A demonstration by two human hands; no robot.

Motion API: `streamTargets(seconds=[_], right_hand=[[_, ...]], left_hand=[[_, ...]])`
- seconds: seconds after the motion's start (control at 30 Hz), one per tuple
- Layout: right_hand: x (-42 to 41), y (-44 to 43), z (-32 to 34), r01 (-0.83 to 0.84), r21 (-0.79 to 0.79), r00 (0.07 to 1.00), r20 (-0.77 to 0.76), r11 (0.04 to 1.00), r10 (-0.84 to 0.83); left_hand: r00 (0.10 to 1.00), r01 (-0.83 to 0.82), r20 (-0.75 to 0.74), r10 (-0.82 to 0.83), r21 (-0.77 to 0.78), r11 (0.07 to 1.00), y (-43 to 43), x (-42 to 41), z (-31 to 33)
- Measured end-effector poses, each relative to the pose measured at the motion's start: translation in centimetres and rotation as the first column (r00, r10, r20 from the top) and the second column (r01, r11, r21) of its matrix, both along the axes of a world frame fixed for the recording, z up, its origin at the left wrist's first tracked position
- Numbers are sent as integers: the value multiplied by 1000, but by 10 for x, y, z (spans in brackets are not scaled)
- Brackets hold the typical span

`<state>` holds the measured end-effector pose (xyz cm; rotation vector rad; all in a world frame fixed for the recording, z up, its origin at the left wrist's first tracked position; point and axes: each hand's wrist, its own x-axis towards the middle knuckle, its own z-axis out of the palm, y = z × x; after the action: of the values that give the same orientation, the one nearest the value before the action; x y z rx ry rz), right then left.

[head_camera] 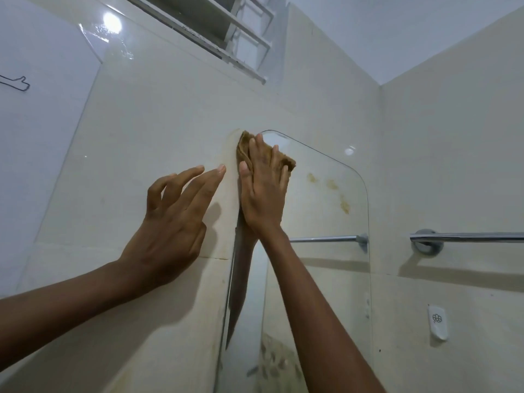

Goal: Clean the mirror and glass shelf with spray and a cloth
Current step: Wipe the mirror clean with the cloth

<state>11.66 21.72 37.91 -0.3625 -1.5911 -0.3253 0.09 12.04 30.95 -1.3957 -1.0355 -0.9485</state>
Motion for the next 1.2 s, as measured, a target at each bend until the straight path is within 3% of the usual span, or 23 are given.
streamTargets(seconds=[0.13,0.27,0.4,0.9,1.2], right_hand=[[5,1,30,1,6,1000,-4,1000,-1],[13,7,40,-8,35,1000,22,999,7],[23,19,41,-10,71,1000,20,997,9],[115,101,36,-33,-82,960,-281,996,8],[160,140,26,31,-272,898,-414,962,-146]], left_hand=[[978,-172,-120,169,-8,985,0,-1,-1],[869,-362,-360,339,5,932,3,-3,-4],[789,-441,-464,402,28,897,5,-4,-5],[801,-381,-460,383,103,919,11,-2,-4],[803,-366,-466,372,107,924,14,-3,-4]])
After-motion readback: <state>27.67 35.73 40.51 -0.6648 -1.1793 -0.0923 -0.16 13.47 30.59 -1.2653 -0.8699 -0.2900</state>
